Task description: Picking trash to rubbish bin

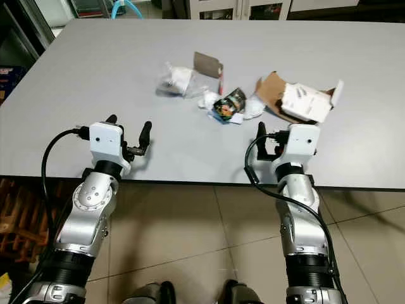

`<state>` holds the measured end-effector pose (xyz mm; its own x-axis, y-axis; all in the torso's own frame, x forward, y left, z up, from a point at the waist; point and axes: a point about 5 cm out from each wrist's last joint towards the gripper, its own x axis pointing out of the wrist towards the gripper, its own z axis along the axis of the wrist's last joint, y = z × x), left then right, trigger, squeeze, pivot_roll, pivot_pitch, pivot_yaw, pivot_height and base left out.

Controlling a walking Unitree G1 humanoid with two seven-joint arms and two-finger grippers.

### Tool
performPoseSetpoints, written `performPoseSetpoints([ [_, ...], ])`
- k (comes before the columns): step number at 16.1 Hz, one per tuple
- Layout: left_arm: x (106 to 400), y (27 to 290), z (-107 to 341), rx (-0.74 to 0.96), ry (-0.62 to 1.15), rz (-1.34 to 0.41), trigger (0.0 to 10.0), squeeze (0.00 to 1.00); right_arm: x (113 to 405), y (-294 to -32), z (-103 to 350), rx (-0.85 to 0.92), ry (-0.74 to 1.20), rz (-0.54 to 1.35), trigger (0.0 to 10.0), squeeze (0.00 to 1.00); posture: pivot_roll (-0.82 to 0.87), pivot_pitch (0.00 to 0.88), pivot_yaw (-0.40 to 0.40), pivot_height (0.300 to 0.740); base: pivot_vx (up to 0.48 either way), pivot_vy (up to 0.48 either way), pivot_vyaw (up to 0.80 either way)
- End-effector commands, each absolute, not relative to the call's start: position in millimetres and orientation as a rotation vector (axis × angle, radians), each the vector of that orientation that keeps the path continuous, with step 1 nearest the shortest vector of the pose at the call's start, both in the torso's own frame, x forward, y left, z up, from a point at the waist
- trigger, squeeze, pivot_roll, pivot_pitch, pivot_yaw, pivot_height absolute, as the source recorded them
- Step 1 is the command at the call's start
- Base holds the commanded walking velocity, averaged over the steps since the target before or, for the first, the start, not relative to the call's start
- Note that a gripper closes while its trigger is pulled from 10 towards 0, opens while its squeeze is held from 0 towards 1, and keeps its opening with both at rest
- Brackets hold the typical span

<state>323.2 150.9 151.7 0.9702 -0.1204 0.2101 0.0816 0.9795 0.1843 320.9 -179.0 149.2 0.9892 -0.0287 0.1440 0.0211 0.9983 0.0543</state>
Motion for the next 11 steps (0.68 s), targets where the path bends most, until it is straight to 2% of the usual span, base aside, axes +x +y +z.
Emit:
performPoseSetpoints([
  [1, 322.3, 151.0, 146.6, 0.188, -0.198, -0.101, 10.0, 0.0, 318.1, -182.8, 144.7, 0.052, -0.125, -0.038, 10.0, 0.0, -0.01, 0.164, 0.053, 0.74, 0.0, -0.349, 0.0],
  [3, 322.7, 151.2, 146.7, 0.173, -0.197, -0.094, 10.0, 0.0, 317.4, -182.9, 144.4, 0.051, -0.124, -0.038, 10.0, 0.0, -0.01, 0.166, 0.053, 0.74, 0.0, -0.339, 0.0],
  [11, 322.0, 153.4, 146.7, 0.174, -0.195, -0.082, 10.0, 0.0, 316.8, -183.2, 143.1, 0.051, -0.116, -0.036, 10.0, 0.0, 0.0, 0.173, 0.048, 0.74, 0.0, 0.0, 0.0],
])
